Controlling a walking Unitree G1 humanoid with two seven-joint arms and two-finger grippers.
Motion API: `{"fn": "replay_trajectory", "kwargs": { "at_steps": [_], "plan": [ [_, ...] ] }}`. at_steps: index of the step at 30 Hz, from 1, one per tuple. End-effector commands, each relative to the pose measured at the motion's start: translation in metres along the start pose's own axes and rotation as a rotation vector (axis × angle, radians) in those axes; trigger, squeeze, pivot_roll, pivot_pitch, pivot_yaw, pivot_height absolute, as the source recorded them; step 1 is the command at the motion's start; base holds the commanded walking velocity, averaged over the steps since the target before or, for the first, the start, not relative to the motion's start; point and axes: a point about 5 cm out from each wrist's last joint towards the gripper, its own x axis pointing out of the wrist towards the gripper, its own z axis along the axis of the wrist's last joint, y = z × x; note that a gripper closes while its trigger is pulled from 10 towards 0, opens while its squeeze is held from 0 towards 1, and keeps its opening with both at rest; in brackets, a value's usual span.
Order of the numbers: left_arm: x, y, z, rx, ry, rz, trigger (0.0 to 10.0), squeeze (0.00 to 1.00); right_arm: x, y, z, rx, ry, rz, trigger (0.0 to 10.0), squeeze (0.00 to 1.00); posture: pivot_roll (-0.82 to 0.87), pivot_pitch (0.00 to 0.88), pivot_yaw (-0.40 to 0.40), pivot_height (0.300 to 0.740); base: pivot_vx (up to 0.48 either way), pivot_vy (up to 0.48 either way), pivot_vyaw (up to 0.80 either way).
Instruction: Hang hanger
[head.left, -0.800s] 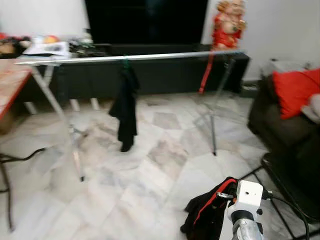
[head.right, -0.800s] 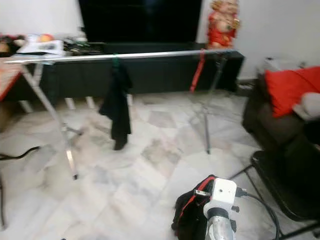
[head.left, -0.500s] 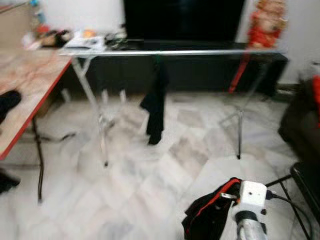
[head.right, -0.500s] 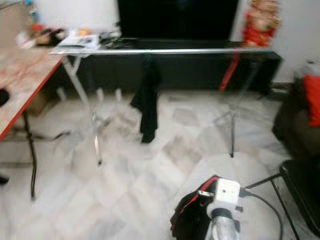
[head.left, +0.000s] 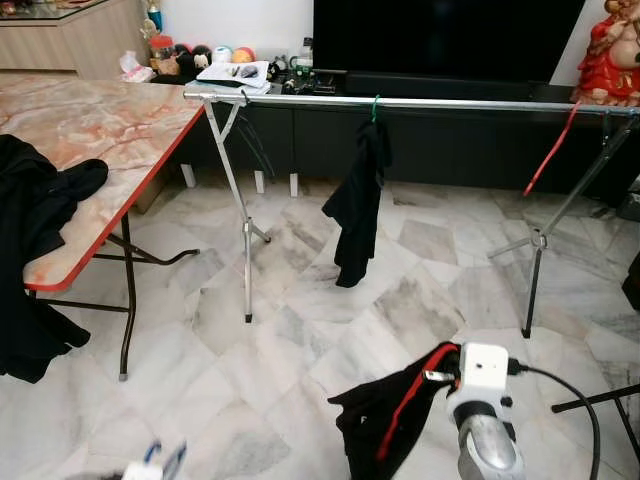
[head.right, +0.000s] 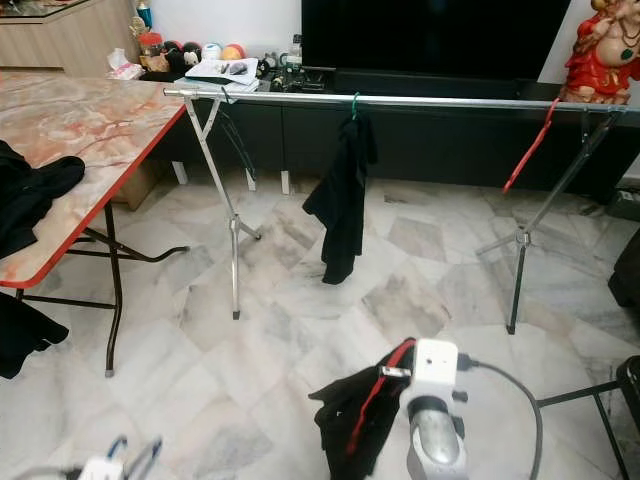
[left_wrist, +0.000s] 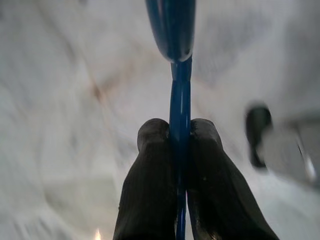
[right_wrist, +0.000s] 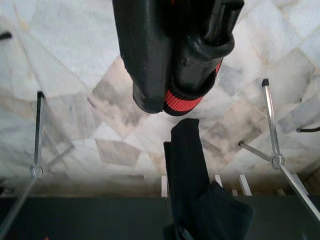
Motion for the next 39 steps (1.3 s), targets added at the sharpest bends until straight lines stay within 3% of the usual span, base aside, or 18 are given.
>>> {"fn": "replay_trajectory", "kwargs": {
  "at_steps": [1,2,3,4,5,12,14,15,18,19,23,28,30,33,39],
  "plan": [
    [-0.002,0.000,-0.006,0.026,0.011,0.000,10.0,0.00,0.000,-0.001,-0.001,-0.009,0.010,0.004,10.0,0.00,0.11,0.065,-0.005,0.740,0.000,0.000,0.00],
    [0.003,0.003,0.022,0.191,-0.124,0.014,10.0,0.00,0.005,0.001,0.002,-0.020,0.011,0.012,10.0,0.00,0.11,0.065,-0.005,0.740,0.000,0.000,0.00],
    [0.003,0.003,0.022,0.191,-0.124,0.014,10.0,0.00,0.005,0.001,0.002,-0.020,0.011,0.012,10.0,0.00,0.11,0.065,-0.005,0.740,0.000,0.000,0.00],
    [0.004,0.003,0.035,0.290,-0.185,0.022,10.0,0.00,0.007,0.001,0.004,-0.026,0.011,0.014,10.0,0.00,0.11,0.065,-0.005,0.740,0.000,0.000,0.00],
    [0.005,0.002,0.061,0.382,-0.301,0.039,10.0,0.00,0.010,0.002,0.005,-0.040,0.019,0.017,10.0,0.00,0.12,0.062,-0.003,0.740,0.000,0.000,0.00],
    [0.003,-0.007,0.098,0.312,-0.442,-0.022,10.0,0.00,0.014,0.004,0.007,-0.066,0.033,0.038,10.0,0.00,0.11,0.061,0.003,0.740,0.000,0.000,0.00],
    [-0.002,-0.014,0.128,0.258,-0.548,-0.145,10.0,0.00,0.020,0.009,0.011,-0.097,0.041,0.087,10.0,0.00,0.11,0.056,0.003,0.740,0.000,0.000,0.00],
    [-0.009,-0.021,0.152,0.291,-0.596,-0.330,10.0,0.00,0.025,0.014,0.014,-0.142,0.059,0.136,10.0,0.00,0.11,0.055,0.002,0.740,0.000,0.000,0.00],
    [-0.017,-0.025,0.160,0.439,-0.517,-0.540,10.0,0.00,0.031,0.018,0.012,-0.190,0.119,0.173,10.0,0.00,0.12,0.051,0.000,0.740,0.000,0.000,0.00],
    [-0.017,-0.025,0.160,0.439,-0.517,-0.540,10.0,0.00,0.031,0.018,0.012,-0.190,0.119,0.173,10.0,0.00,0.12,0.051,0.000,0.740,0.000,0.000,0.00],
    [-0.028,-0.022,0.172,0.518,-0.460,-0.713,10.0,0.00,0.035,0.025,0.010,-0.223,0.178,0.225,10.0,0.00,0.12,0.046,0.000,0.740,0.000,0.000,0.00],
    [-0.054,-0.033,0.195,0.532,-0.476,-0.917,10.0,0.00,0.042,0.035,0.020,-0.230,0.174,0.274,10.0,0.00,0.11,0.042,0.002,0.740,0.000,0.000,0.00],
    [-0.059,-0.037,0.198,0.546,-0.478,-0.952,10.0,0.00,0.044,0.036,0.022,-0.231,0.173,0.271,10.0,0.00,0.11,0.042,0.002,0.740,0.000,0.000,0.00],
    [-0.076,-0.051,0.207,0.544,-0.509,-1.060,10.0,0.00,0.048,0.039,0.030,-0.223,0.162,0.274,10.0,0.00,0.11,0.040,0.003,0.740,0.000,0.000,0.00],
    [-0.079,-0.054,0.213,0.499,-0.529,-1.041,10.0,0.00,0.051,0.041,0.036,-0.212,0.151,0.280,10.0,0.00,0.11,0.043,0.003,0.740,0.000,0.000,0.00]
  ]
}}
